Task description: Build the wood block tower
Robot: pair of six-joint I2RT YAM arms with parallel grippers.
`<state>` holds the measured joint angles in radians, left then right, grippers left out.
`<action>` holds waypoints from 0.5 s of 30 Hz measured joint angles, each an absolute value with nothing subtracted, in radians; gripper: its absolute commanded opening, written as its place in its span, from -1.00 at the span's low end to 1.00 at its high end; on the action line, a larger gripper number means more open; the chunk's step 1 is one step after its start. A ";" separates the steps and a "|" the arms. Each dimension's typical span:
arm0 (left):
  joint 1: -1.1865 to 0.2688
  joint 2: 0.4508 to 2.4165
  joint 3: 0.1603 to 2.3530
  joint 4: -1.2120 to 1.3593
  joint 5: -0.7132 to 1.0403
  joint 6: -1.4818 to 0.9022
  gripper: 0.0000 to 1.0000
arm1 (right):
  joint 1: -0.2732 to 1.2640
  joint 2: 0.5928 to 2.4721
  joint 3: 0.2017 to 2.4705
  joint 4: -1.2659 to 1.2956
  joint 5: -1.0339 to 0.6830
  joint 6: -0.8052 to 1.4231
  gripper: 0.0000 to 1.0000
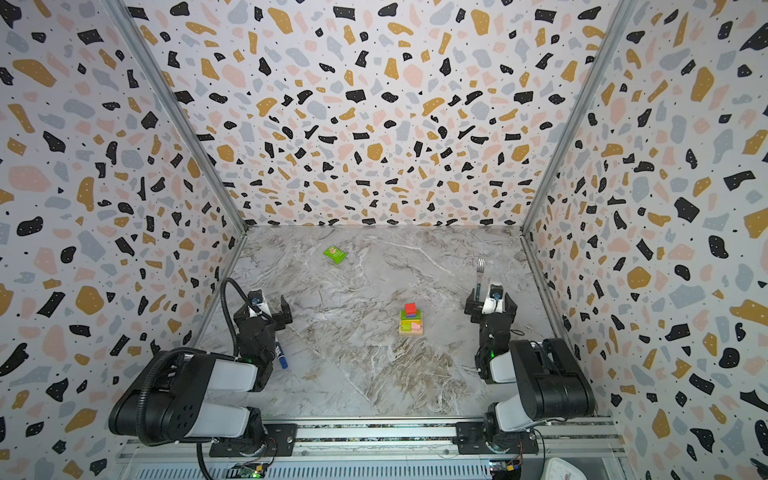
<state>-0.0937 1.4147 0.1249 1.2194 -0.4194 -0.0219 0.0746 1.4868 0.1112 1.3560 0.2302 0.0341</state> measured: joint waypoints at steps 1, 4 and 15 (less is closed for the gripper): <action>-0.093 1.413 0.120 1.230 -0.442 -0.032 0.99 | 0.072 1.487 0.093 1.353 0.225 0.039 0.98; -0.092 1.412 0.120 1.232 -0.482 -0.053 1.00 | 0.072 1.486 0.104 1.351 0.216 0.044 0.98; -0.092 1.419 0.148 1.201 -0.500 -0.064 1.00 | 0.125 1.495 0.175 1.300 0.247 0.036 0.98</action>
<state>-0.0917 1.4189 0.1482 1.2015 -0.4999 -0.0639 0.1246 1.4952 0.1749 1.3003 0.2474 0.0357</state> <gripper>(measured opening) 0.997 0.989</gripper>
